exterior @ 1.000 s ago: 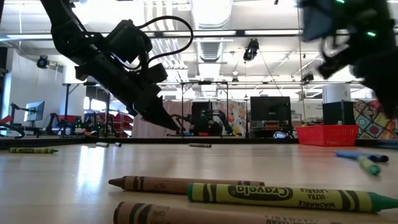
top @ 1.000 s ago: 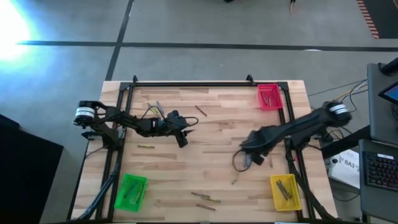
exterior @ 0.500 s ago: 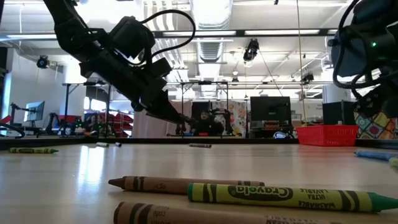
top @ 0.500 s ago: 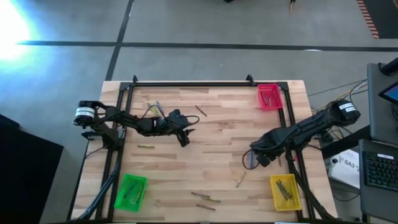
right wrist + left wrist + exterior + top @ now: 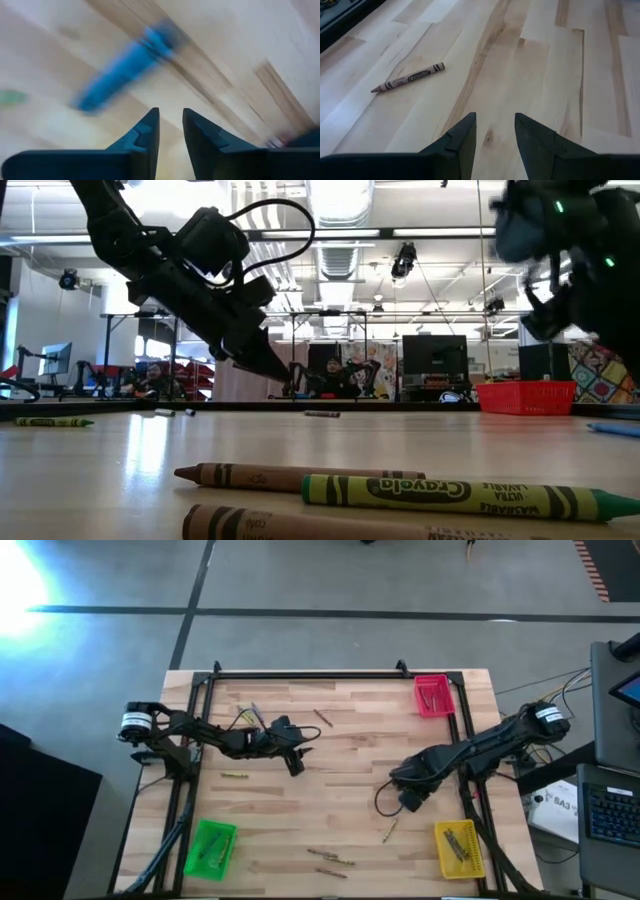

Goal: Sort crayons
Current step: Put the blue crayon into the red bin

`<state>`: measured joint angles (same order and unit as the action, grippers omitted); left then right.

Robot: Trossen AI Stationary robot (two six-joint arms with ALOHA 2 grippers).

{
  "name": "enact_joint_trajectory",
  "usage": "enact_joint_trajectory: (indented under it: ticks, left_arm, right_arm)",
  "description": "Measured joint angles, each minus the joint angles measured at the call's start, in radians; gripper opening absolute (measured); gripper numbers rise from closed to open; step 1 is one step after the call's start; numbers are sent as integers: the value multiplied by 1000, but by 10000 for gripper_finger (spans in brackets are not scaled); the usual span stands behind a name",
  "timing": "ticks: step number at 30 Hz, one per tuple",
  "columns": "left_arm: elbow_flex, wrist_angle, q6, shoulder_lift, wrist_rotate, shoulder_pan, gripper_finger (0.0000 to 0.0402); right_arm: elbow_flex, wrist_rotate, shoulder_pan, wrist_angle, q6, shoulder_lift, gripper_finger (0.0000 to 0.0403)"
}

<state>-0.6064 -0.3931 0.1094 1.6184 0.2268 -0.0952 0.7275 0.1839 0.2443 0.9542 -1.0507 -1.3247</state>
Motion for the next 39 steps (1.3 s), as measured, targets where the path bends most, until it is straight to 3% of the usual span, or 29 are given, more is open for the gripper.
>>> enact_joint_trajectory:
  ticks: [12,16,23,39]
  left_arm:
    - [1,32,4,0,0,0,118]
    - [1,38,4,0,0,0,118]
    - [1,37,4,0,0,0,118]
    - [1,36,4,0,0,0,118]
  right_arm:
    - [-6,-127,23,-31,-74,-19,188]
    - [-14,-124,24,-78,-89,-21,202]
    - [-33,-124,24,-104,-137,-22,181]
    - [-107,-101,23,-200,-129,-19,75]
